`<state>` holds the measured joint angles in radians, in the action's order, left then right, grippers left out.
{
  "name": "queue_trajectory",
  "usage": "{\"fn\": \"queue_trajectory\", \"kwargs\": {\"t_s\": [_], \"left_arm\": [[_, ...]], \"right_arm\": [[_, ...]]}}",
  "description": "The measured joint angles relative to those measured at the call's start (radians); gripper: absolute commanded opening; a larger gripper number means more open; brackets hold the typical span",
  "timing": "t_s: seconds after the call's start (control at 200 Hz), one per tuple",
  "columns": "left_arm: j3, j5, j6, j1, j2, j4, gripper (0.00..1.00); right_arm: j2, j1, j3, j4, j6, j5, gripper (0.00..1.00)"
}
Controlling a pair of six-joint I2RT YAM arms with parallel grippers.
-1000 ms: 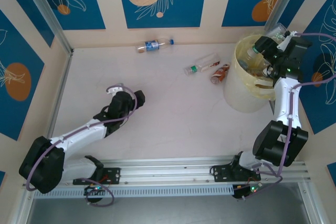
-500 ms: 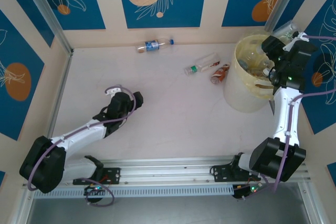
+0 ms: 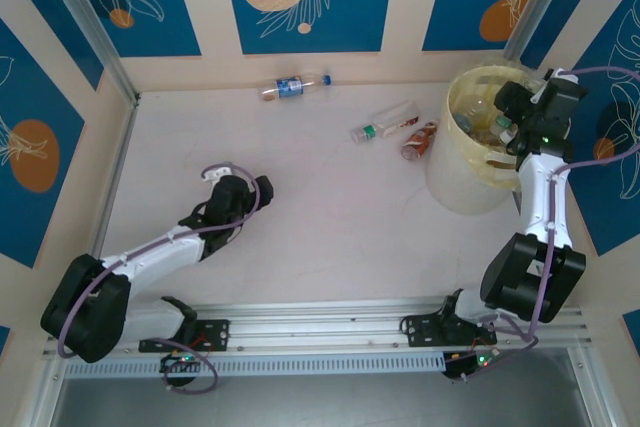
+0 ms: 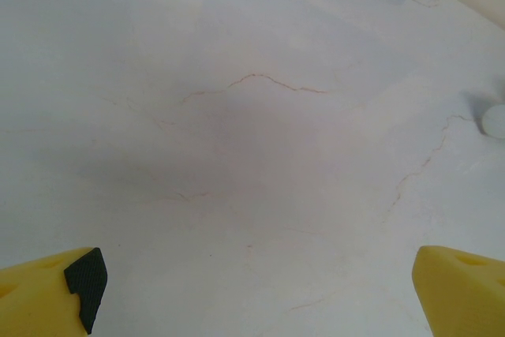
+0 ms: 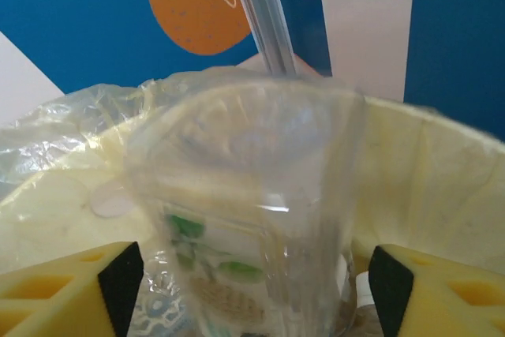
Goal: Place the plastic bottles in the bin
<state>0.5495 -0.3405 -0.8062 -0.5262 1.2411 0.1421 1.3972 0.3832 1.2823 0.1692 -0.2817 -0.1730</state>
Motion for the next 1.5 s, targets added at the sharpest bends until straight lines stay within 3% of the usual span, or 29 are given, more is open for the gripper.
{"fn": "queue_trajectory", "kwargs": {"t_s": [0.29, 0.7, 0.9, 1.165, 1.5], "left_arm": [[0.0, 0.012, 0.0, 0.005, 0.021, 0.011, 1.0], [-0.002, 0.026, 0.0, 0.016, 0.031, 0.027, 1.0], [-0.002, 0.026, 0.001, 0.023, 0.035, 0.031, 1.0], [-0.002, 0.037, 0.0, 0.027, 0.051, 0.035, 1.0], [-0.002, 0.053, 0.001, 0.027, 0.064, 0.037, 1.0]], "right_arm": [[-0.089, -0.01, 0.003, 0.004, 0.04, 0.009, 1.0], [-0.002, 0.053, 0.083, 0.119, -0.101, -0.049, 1.0], [0.067, 0.029, 0.098, 0.084, -0.032, 0.095, 1.0], [0.115, -0.119, 0.115, 0.04, 0.173, 0.241, 1.0], [-0.033, -0.124, 0.145, 0.05, 0.099, 0.072, 1.0]]}}
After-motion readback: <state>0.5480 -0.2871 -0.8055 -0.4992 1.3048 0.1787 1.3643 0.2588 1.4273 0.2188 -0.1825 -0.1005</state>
